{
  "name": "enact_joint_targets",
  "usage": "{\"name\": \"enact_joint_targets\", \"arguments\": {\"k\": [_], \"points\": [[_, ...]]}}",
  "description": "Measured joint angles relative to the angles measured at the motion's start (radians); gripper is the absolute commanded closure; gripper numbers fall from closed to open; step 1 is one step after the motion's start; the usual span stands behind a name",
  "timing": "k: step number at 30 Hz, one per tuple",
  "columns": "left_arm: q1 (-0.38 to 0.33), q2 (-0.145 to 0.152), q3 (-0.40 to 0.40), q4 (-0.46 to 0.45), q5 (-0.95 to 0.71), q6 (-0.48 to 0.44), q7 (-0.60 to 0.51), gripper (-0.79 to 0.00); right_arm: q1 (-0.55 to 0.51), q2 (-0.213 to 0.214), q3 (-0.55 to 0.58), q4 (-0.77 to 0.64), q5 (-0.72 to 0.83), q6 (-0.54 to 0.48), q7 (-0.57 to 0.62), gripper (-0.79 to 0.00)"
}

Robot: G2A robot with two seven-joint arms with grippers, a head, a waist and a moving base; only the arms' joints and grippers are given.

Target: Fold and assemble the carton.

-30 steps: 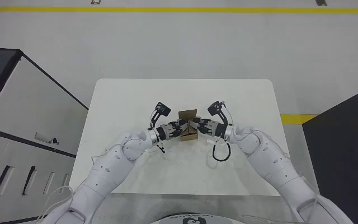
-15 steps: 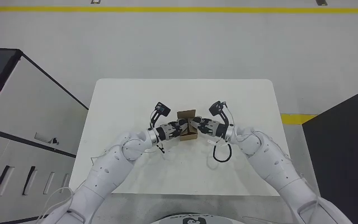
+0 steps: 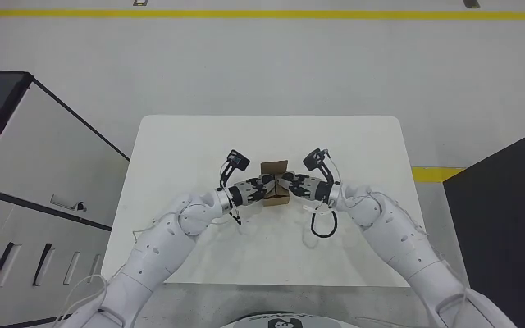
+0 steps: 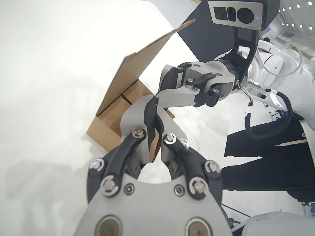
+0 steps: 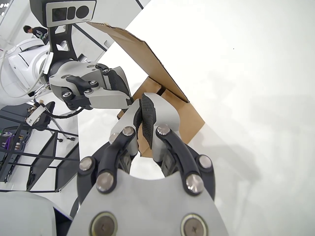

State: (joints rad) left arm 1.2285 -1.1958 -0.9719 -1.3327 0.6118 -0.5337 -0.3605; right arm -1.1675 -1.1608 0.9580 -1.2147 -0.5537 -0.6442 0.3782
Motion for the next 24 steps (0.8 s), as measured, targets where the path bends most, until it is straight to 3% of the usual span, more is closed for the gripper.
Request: {"name": "enact_joint_targets", "arguments": {"k": [9, 10, 11, 12, 13, 24], "points": [[0.007, 0.002, -0.01, -0.028, 0.001, 0.001, 0.002, 0.0, -0.02, 0.008, 0.032, -0.012, 0.02, -0.035, -0.016, 0.0], [0.009, 0.003, -0.013, -0.034, 0.002, 0.001, 0.003, -0.062, -0.024, 0.01, 0.038, -0.015, 0.024, -0.043, -0.018, 0.0], [0.012, 0.004, -0.017, -0.044, 0.003, 0.002, 0.004, -0.271, -0.031, 0.013, 0.048, -0.019, 0.031, -0.055, -0.021, -0.068], [0.015, 0.005, -0.02, -0.052, 0.004, 0.002, 0.003, -0.683, -0.037, 0.015, 0.056, -0.021, 0.038, -0.064, -0.023, -0.431], [0.019, 0.006, -0.024, -0.06, 0.005, 0.003, 0.002, -0.785, -0.044, 0.018, 0.065, -0.024, 0.045, -0.075, -0.025, -0.785], [0.122, 0.034, -0.083, -0.232, 0.017, 0.011, -0.077, -0.785, -0.13, 0.059, 0.195, -0.054, 0.117, -0.203, -0.011, -0.785]]}}
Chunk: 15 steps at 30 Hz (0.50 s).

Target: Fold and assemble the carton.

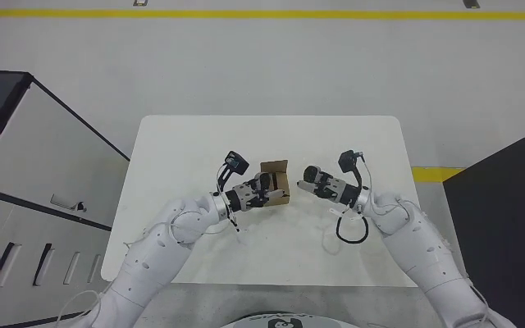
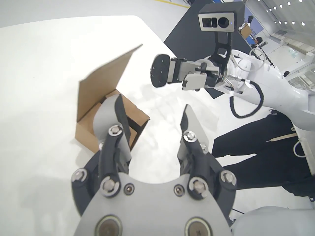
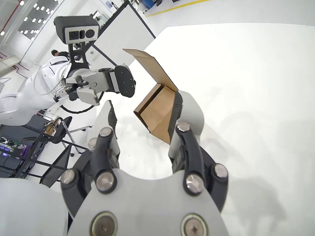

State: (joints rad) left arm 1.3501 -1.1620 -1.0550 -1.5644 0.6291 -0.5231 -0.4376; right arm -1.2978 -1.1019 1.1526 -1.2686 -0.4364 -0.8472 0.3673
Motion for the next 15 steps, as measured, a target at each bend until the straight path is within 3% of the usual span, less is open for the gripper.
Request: {"name": "enact_joint_targets", "arguments": {"k": [10, 15], "points": [[0.007, 0.001, -0.002, 0.009, 0.013, 0.012, 0.009, -0.785, -0.005, 0.001, 0.003, -0.009, -0.009, -0.002, -0.011, -0.785], [0.099, 0.009, -0.036, -0.003, -0.028, -0.005, 0.108, -0.785, -0.049, 0.016, 0.064, -0.003, -0.061, -0.097, -0.079, -0.785]]}}
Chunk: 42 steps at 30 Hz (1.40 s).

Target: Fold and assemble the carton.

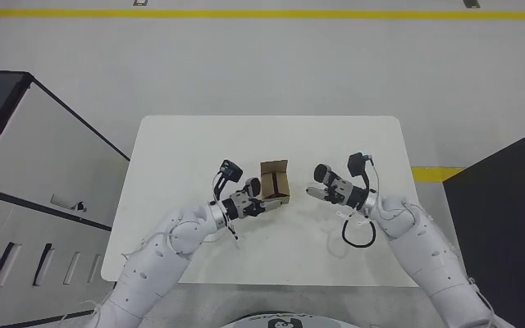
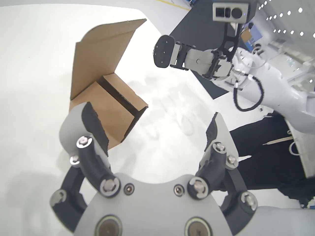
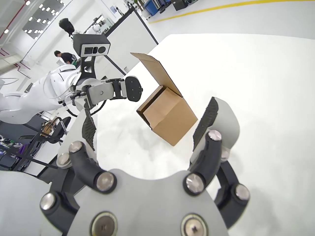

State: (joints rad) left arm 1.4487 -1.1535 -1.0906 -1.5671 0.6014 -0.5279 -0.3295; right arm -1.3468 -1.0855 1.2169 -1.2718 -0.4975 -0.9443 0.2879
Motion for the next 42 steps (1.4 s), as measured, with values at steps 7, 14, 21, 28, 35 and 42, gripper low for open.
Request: {"name": "enact_joint_targets", "arguments": {"k": [7, 14, 21, 28, 35, 42], "points": [[0.101, 0.003, -0.014, -0.042, 0.176, -0.026, 0.261, -0.785, -0.019, 0.005, 0.046, 0.029, -0.049, -0.01, -0.101, -0.785], [0.104, 0.001, 0.0, -0.045, 0.363, -0.015, 0.381, -0.785, -0.013, 0.001, 0.055, 0.038, -0.051, 0.012, -0.152, -0.785], [0.114, 0.004, 0.039, -0.078, 0.524, 0.092, 0.284, -0.785, -0.025, 0.001, 0.05, 0.029, -0.105, 0.016, -0.167, -0.785], [0.101, -0.021, 0.118, -0.03, 0.683, 0.316, 0.356, -0.785, 0.017, -0.003, 0.031, 0.077, -0.125, -0.062, -0.177, -0.736], [0.078, -0.039, 0.151, 0.024, 0.681, 0.394, 0.412, -0.785, 0.103, -0.014, -0.044, 0.101, -0.135, -0.068, -0.193, -0.511], [0.057, -0.05, 0.157, 0.06, 0.711, 0.468, 0.43, -0.785, 0.206, -0.03, -0.153, 0.169, -0.206, -0.068, -0.247, -0.566]]}}
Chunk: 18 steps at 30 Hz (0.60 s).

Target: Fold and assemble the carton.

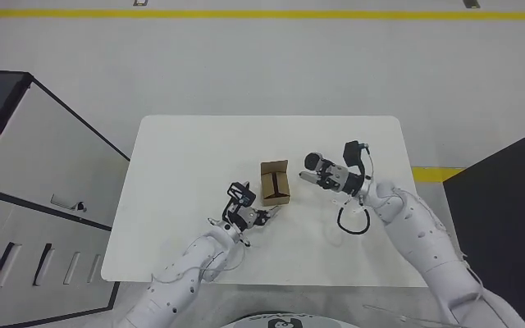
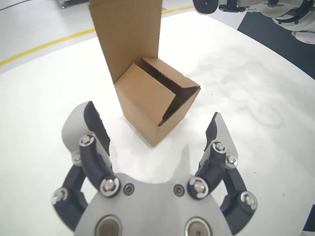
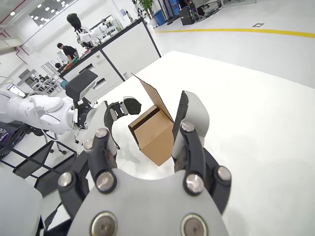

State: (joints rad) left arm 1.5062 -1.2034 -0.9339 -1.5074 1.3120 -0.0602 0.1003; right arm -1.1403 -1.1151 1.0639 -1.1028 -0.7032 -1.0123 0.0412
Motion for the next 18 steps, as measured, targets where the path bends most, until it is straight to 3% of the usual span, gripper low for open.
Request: {"name": "enact_joint_targets", "arguments": {"k": [10, 18], "points": [[0.0, -0.004, -0.025, 0.033, 0.008, 0.042, 0.017, -0.785, 0.081, -0.006, -0.146, 0.086, -0.086, 0.0, -0.109, -0.533], [0.005, -0.003, -0.061, 0.04, 0.019, 0.06, 0.035, -0.76, 0.115, 0.017, -0.218, 0.107, -0.15, 0.0, -0.22, -0.591]]}}
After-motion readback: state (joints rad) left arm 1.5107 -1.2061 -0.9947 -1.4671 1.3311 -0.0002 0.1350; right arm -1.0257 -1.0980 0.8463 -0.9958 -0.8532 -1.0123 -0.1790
